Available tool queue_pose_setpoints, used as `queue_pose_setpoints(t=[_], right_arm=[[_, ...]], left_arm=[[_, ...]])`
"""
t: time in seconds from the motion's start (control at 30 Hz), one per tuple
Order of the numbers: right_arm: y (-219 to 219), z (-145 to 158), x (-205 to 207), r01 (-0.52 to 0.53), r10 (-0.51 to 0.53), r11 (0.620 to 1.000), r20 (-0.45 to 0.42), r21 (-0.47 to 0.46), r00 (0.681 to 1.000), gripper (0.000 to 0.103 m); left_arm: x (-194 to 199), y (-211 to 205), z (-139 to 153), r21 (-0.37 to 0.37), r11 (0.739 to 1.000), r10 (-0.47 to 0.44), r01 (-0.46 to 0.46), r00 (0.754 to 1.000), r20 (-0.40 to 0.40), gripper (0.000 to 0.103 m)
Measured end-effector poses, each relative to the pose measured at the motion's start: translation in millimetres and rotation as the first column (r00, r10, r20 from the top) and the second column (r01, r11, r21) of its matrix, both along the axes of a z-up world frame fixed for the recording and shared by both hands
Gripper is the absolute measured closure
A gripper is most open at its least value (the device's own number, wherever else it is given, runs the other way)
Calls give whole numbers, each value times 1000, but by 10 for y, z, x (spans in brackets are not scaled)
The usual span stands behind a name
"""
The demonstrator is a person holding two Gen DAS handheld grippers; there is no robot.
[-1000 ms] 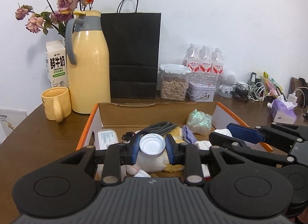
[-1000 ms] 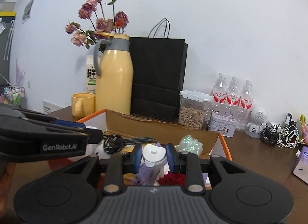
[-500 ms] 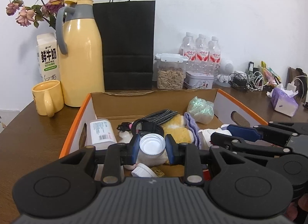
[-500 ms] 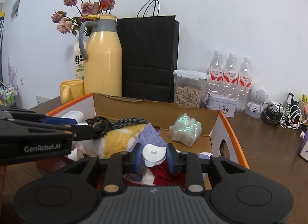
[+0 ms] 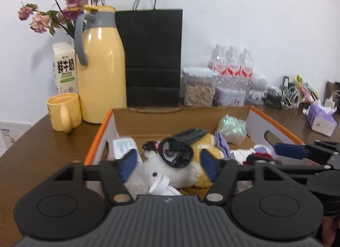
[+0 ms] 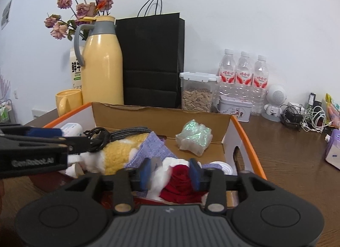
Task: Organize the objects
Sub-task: 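Carry the white clip and white cap into the box and open both tools, then move both tools back over the items beside the box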
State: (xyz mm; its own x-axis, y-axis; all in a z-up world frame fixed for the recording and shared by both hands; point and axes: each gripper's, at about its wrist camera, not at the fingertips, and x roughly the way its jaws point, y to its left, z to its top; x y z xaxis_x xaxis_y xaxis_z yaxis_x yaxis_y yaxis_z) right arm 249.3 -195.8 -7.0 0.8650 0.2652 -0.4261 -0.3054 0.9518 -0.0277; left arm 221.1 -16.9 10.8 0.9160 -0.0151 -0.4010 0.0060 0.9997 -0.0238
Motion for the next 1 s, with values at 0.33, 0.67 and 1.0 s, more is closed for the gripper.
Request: queue_pose_setpoints(t=[0.33,0.67,1.0], right_arm=[[-24,23,-20,42,-42,999,21,1,999,1],[-14,16,-24,45,-45,999,20,-7,999,0],[-3,74,-64,38,-38,999,35,-11,999,0]], left_arm=[[-64,51,70,-16,999,41,-40,998,39,0],[-52,52,53,-11,999,47,-47,998,32,0],[-100,12,71,1,999,54,-54,998,36,0]])
